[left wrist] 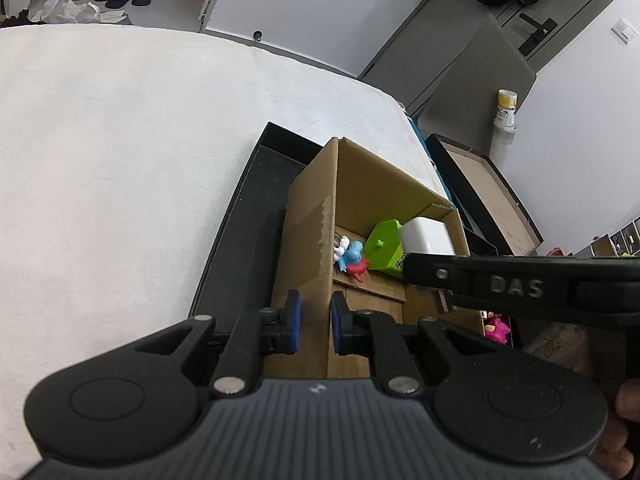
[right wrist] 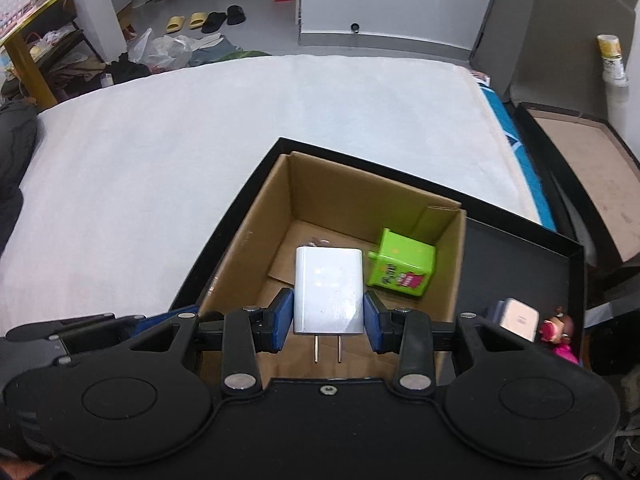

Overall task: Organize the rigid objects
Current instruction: 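Lift the charger plug with the right gripper and carry it over the box, then open the right gripper to drop the charger plug into the box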

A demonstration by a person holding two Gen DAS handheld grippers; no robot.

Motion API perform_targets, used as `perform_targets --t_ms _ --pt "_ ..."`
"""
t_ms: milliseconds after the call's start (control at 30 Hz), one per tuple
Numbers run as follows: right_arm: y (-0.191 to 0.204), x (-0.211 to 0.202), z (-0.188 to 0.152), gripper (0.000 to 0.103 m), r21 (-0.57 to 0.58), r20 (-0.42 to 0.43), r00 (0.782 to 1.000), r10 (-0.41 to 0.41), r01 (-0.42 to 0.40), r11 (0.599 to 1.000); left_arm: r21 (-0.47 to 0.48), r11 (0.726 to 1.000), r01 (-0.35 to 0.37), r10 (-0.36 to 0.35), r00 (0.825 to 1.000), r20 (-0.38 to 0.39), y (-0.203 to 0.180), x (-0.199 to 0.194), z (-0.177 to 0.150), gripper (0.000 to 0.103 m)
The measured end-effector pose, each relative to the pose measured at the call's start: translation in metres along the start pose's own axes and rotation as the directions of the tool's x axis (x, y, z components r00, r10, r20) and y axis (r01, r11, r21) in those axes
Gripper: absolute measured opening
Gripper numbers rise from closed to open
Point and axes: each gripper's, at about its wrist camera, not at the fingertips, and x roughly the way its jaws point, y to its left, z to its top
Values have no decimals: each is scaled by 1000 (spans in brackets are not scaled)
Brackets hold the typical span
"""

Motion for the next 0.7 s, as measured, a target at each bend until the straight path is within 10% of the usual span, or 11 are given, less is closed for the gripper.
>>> perform_targets --t_ms 700 --pt "14 27 10 39 75 -29 996 90 -88 993 4 1000 -9 9 1000 -1 0 1 0 14"
